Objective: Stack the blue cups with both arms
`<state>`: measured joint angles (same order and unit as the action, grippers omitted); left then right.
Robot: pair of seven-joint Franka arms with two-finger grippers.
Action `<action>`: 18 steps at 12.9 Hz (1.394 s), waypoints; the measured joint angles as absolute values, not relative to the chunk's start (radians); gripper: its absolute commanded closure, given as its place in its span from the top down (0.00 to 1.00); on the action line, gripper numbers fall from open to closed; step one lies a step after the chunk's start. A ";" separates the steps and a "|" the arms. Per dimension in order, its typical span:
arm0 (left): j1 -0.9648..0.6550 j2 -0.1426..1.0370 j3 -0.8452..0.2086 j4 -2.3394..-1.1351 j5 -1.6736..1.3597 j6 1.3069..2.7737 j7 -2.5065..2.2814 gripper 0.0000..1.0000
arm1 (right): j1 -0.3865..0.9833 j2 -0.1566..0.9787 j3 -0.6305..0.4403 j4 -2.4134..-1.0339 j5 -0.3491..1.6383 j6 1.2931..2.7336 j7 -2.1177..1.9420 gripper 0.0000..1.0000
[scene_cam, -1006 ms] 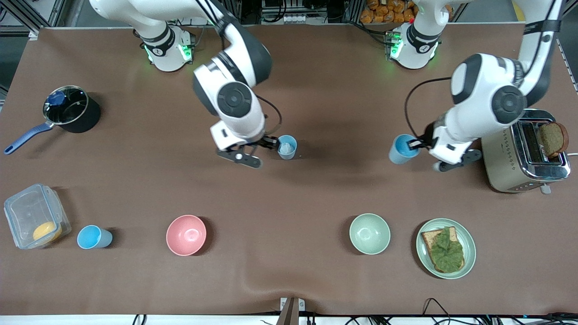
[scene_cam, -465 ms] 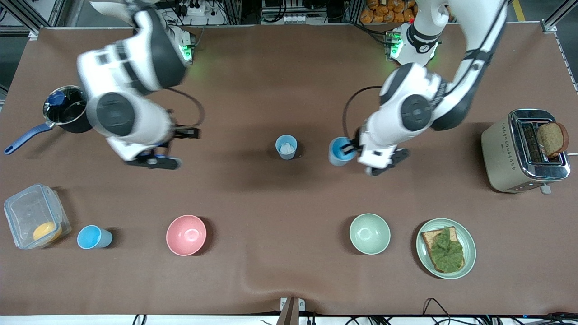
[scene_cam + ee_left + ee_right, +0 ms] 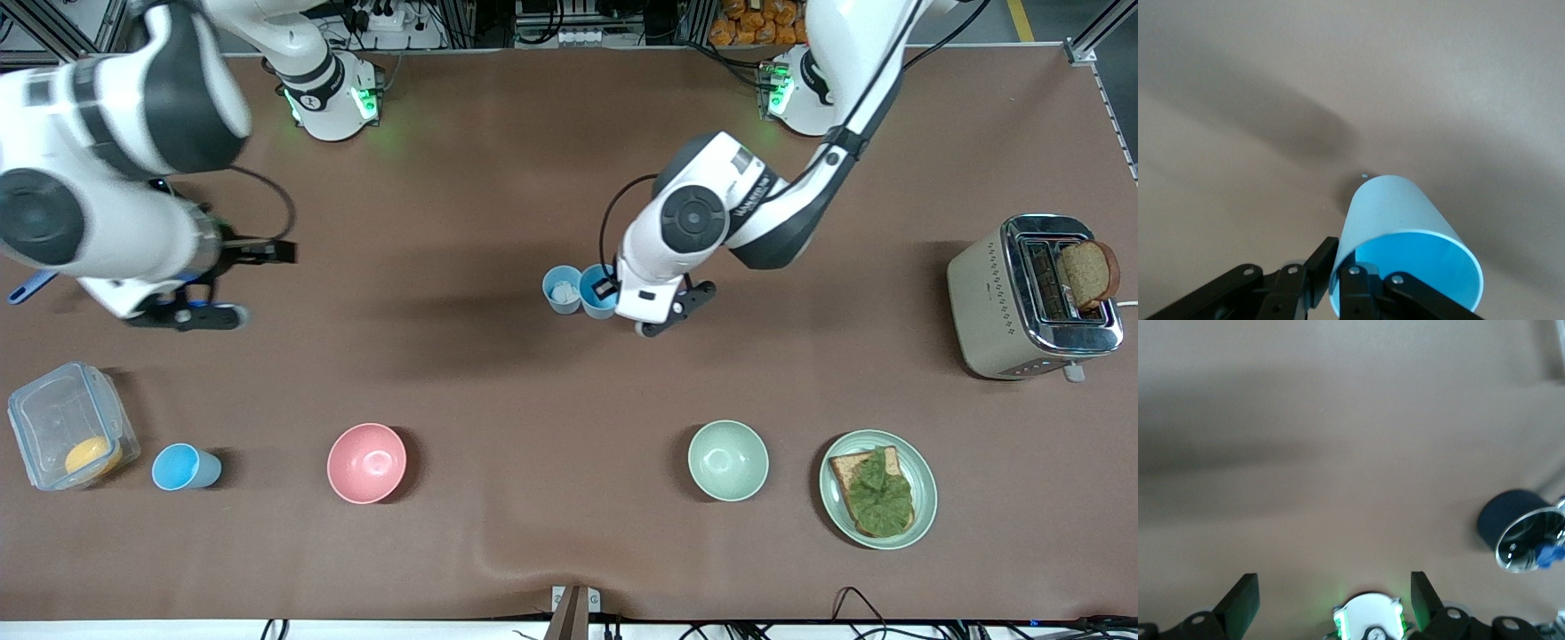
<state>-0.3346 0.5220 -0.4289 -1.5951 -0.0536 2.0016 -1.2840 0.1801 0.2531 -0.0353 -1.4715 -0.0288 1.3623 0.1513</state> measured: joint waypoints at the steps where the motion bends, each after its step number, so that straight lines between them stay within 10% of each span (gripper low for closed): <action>1: -0.351 0.525 -0.429 -1.594 -0.044 2.002 -1.300 0.00 | 0.144 0.252 -0.035 -1.486 -0.029 1.397 0.100 1.00; 12: -0.441 0.606 -0.425 -1.587 -0.020 2.044 -1.342 0.00 | 0.004 0.073 -0.029 -1.860 -0.053 1.870 -0.191 1.00; 18: -0.455 0.629 -0.424 -1.570 -0.009 2.076 -1.343 0.03 | -0.079 -0.002 -0.063 -1.800 -0.006 1.827 -0.344 1.00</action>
<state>-0.4550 0.6289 -0.4239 -1.5699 -0.0090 2.0764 -1.3426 -0.0789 -0.0020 -0.0626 -1.7997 -0.0056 1.8271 -0.3436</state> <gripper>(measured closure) 0.912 0.000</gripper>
